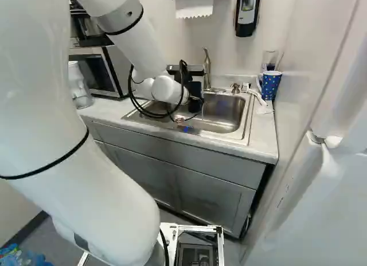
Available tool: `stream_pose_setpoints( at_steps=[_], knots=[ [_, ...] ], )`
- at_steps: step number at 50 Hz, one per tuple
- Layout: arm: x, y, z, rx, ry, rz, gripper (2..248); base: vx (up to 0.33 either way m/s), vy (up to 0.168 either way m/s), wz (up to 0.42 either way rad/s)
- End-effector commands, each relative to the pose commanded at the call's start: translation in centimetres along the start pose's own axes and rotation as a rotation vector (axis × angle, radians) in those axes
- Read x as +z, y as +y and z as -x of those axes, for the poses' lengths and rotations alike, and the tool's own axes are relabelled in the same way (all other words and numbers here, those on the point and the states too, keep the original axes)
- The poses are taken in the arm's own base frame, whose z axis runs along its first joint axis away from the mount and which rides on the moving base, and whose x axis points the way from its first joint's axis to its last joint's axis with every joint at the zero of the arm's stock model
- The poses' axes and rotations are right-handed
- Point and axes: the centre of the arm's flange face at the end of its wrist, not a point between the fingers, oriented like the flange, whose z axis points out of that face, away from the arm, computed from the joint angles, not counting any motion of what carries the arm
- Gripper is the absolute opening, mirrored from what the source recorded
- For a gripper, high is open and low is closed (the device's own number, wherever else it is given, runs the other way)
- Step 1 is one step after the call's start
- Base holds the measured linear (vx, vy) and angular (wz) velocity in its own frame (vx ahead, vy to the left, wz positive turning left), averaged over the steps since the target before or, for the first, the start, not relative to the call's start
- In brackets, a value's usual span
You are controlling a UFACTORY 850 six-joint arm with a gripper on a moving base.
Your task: Rinse the cup and place it in the tray
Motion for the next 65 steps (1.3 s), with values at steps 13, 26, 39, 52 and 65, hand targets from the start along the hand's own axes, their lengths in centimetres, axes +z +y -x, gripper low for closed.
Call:
stream_pose_setpoints(
  at_steps=[13, 26, 39, 52, 65],
  knots=[
    [0.1, 1.2, -0.2, 0.013, 0.015, 0.024, 124, 0.0, 0.0, 0.0],
    [0.0, 2.2, -0.3, 0.024, 0.028, 0.043, 124, 0.0, 0.0, 0.0],
    [0.0, 2.2, -0.4, 0.024, 0.042, 0.043, 124, 0.0, 0.0, 0.0],
    [0.0, 2.2, -0.4, 0.024, 0.043, 0.043, 124, 0.0, 0.0, 0.0],
    [0.0, 2.2, -0.4, 0.024, 0.043, 0.043, 124, 0.0, 0.0, 0.0]
  ],
)
